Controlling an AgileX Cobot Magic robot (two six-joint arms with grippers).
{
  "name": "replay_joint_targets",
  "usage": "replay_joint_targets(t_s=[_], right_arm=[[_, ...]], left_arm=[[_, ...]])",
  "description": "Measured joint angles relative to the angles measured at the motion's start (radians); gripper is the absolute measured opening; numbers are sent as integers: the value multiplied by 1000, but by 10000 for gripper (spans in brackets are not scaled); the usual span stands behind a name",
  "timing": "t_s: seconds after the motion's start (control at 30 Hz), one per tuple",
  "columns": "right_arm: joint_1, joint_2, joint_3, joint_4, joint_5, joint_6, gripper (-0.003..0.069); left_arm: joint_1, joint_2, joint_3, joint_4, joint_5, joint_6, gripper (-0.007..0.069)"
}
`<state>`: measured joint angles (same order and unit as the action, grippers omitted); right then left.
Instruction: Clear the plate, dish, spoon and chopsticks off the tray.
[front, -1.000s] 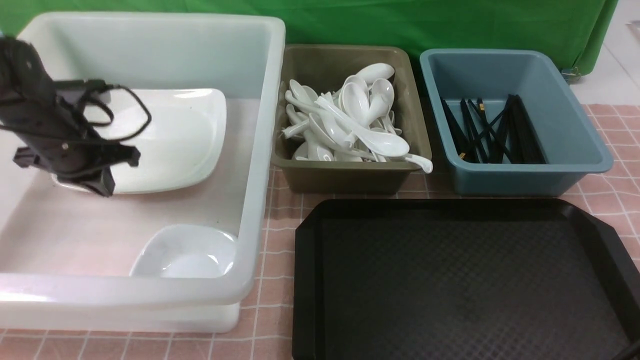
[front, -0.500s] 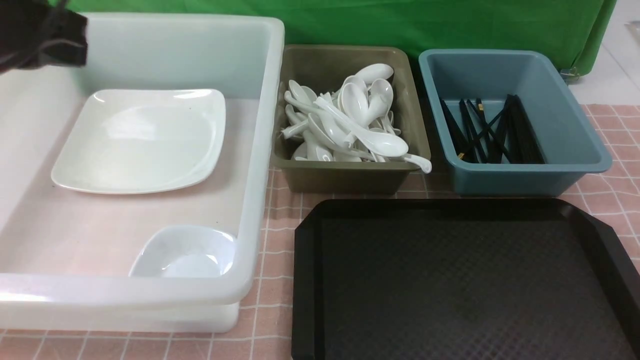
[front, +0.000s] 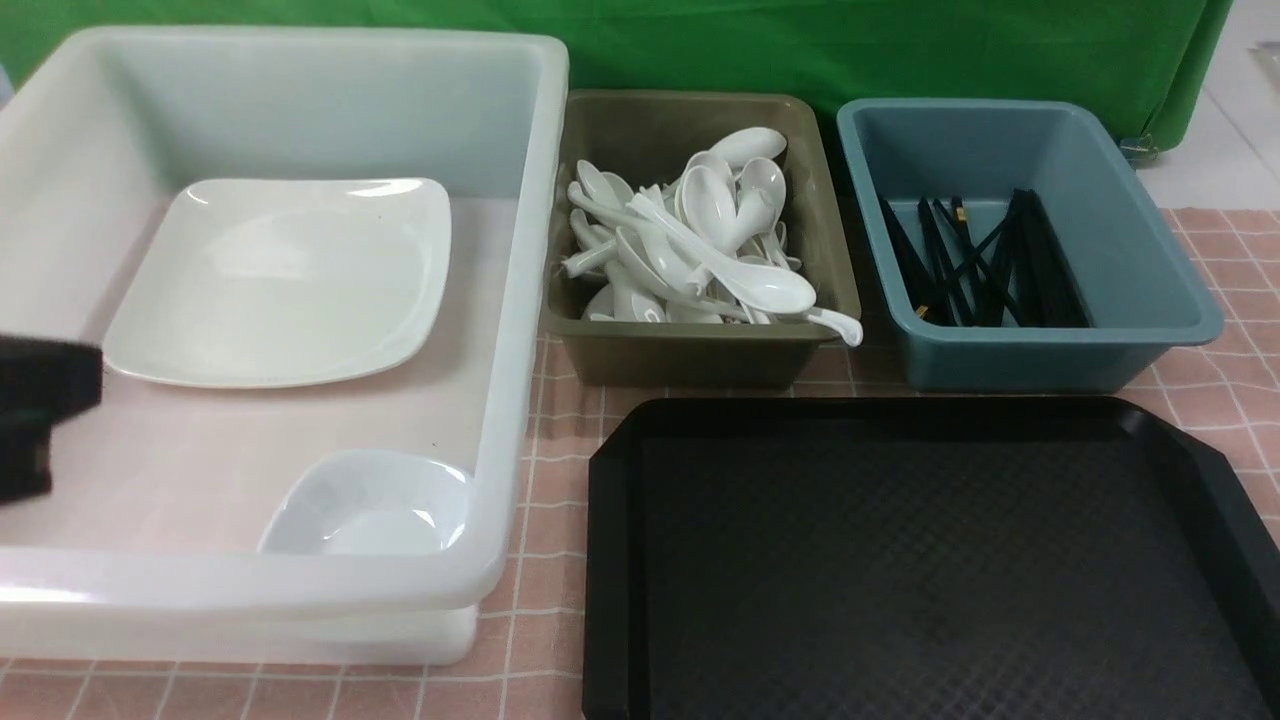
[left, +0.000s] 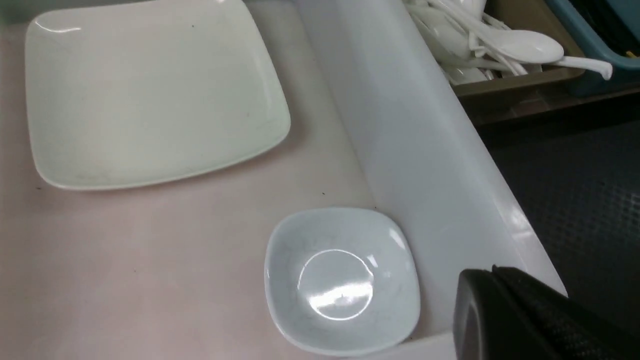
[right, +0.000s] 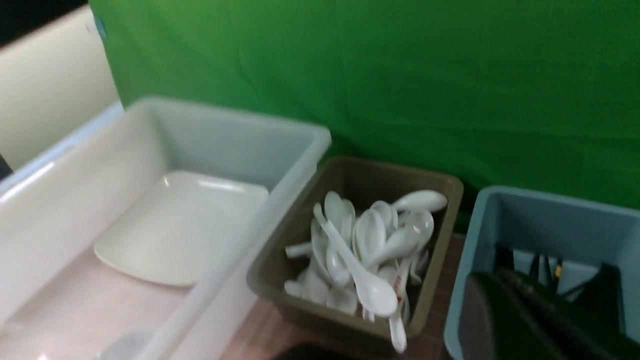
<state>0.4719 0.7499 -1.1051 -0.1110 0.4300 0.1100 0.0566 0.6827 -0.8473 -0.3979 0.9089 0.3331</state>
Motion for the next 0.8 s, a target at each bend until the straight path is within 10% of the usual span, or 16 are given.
replay_joint_targets(t_s=[0.3,0.8], right_arm=[[0,-504,628,2,-661,17,36],[0,-643,703,3,-704,-10,186]], left_arm=[[0,-304,221,-35,-176,1,-1],[0,-350,267,-73,-212,1,-1]])
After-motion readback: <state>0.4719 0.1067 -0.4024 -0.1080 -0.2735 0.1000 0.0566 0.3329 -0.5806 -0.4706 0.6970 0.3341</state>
